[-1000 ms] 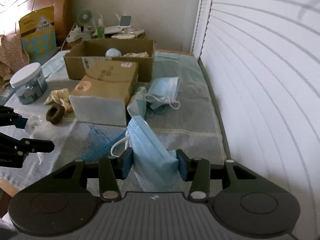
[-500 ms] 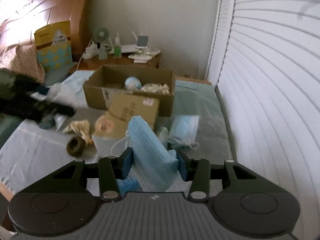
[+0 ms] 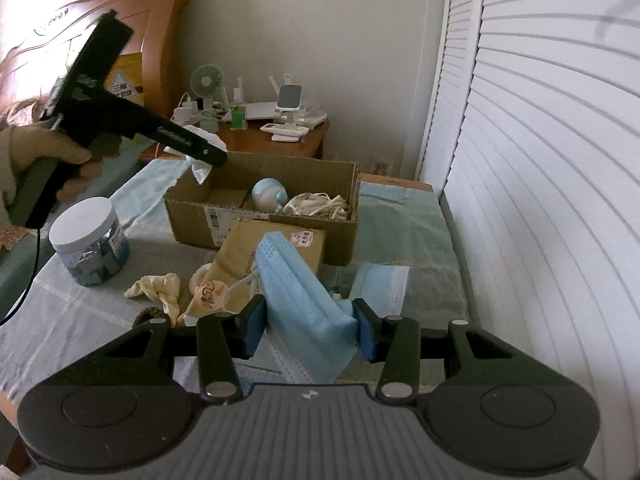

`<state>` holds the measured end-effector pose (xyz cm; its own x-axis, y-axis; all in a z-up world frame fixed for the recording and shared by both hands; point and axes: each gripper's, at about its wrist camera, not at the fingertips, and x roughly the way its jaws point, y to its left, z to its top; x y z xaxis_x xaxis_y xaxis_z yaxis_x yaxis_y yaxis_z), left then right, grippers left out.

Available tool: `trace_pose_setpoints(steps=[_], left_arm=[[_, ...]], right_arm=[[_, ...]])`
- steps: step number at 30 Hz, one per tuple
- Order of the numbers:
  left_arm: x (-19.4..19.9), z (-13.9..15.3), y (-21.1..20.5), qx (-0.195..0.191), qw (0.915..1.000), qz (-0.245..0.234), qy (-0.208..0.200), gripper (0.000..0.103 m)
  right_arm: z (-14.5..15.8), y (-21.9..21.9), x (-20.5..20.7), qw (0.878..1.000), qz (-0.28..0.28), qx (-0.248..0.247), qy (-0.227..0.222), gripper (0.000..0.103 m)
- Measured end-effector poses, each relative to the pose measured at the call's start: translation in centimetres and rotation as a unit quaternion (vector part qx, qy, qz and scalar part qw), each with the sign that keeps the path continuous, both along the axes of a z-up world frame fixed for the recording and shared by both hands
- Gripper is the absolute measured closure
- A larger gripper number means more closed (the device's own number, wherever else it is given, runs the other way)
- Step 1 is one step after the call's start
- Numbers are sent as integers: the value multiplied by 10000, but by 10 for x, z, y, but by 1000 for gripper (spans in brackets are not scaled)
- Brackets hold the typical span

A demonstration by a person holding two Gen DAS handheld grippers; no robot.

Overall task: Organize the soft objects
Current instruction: 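Drop the white cloth into the box with the left gripper while the right gripper carries the mask, then lower the blue face mask into the box and open the right gripper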

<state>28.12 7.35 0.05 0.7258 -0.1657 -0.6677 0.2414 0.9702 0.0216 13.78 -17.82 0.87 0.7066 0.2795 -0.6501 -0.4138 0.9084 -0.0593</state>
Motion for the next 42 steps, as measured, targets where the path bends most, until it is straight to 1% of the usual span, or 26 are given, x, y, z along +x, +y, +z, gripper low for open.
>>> trace_pose_setpoints(steps=[1,2,3,4,9,13,19,23,27,30,31,36,40,42], left_arm=[[4,-2,1,37,10000,55,-27,39],[7,-3,1,79,9998,143,-77,35],[8,-4,2,114,9996,211,-135,27],[9,-4,4,127,9995,234,-172,23],[0,1,13,9,9995,274,-167,20],[-23,7,16,-45,9995,212,-216,13],[-68,8,23,-364,9991,160,-116,10],[-106,3,23,-483,9986,181,-115,6],[-138,-5,20,-453,9987,201,-109,5],[-159,-15,17,-343,9989,299,-108,4],[-166,-18,16,-359,9988,307,-120,4],[-185,-29,21,-642,9964,550,-87,4],[-193,-37,23,-566,9952,788,-84,4],[-193,-40,27,-668,9940,865,-46,4]], right_arm=[[0,0,1,10000,6,10,10,52],[0,1,2,10000,1,10,12,52],[-1,1,3,10000,-4,8,16,52],[-1,1,3,10000,-3,12,21,52],[0,2,4,10000,7,-5,15,52],[2,5,3,10000,52,-16,-10,52],[9,12,8,9997,215,-43,-97,52],[14,19,23,9991,400,119,-28,52],[17,30,46,9975,640,276,99,51],[21,43,64,9960,835,282,115,51],[22,49,72,9957,889,252,112,51],[32,76,103,9939,1095,149,27,51],[36,99,125,9913,1317,63,6,51],[35,112,135,9899,1418,36,22,51]])
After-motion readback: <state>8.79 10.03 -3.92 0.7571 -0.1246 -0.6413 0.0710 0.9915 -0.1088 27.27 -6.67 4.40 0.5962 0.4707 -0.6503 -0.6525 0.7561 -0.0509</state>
